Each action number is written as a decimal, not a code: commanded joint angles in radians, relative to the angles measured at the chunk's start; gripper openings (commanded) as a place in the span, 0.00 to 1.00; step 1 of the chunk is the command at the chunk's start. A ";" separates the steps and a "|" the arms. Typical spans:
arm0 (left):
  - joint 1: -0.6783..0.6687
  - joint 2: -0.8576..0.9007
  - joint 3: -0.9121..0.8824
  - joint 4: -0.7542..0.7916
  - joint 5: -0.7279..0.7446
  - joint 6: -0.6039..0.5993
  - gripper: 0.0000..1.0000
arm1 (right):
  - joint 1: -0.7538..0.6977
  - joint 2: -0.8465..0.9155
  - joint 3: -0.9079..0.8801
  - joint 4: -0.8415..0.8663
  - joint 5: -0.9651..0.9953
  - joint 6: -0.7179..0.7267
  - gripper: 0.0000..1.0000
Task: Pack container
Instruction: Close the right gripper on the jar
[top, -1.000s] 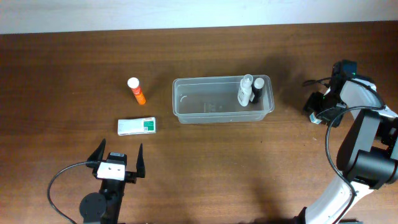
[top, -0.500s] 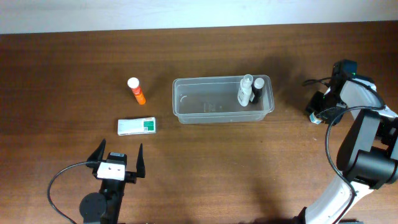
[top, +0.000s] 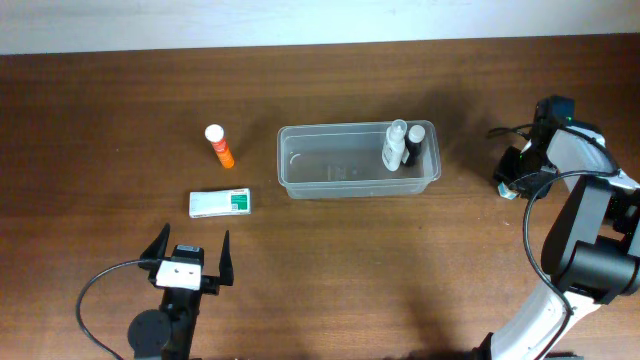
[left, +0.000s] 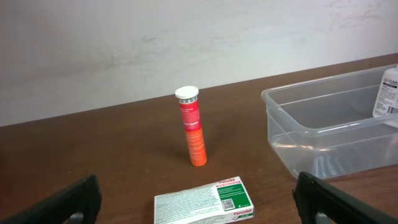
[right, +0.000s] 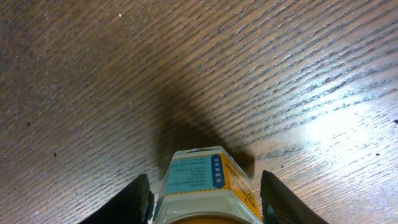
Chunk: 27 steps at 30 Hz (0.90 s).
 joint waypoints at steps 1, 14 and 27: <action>0.006 -0.009 -0.008 0.002 -0.004 0.016 1.00 | 0.003 0.010 -0.002 0.004 0.015 0.002 0.49; 0.006 -0.009 -0.008 0.002 -0.004 0.016 0.99 | 0.002 0.010 -0.002 0.003 0.001 0.002 0.43; 0.006 -0.009 -0.008 0.002 -0.004 0.016 0.99 | 0.003 0.009 0.040 -0.038 -0.014 0.005 0.37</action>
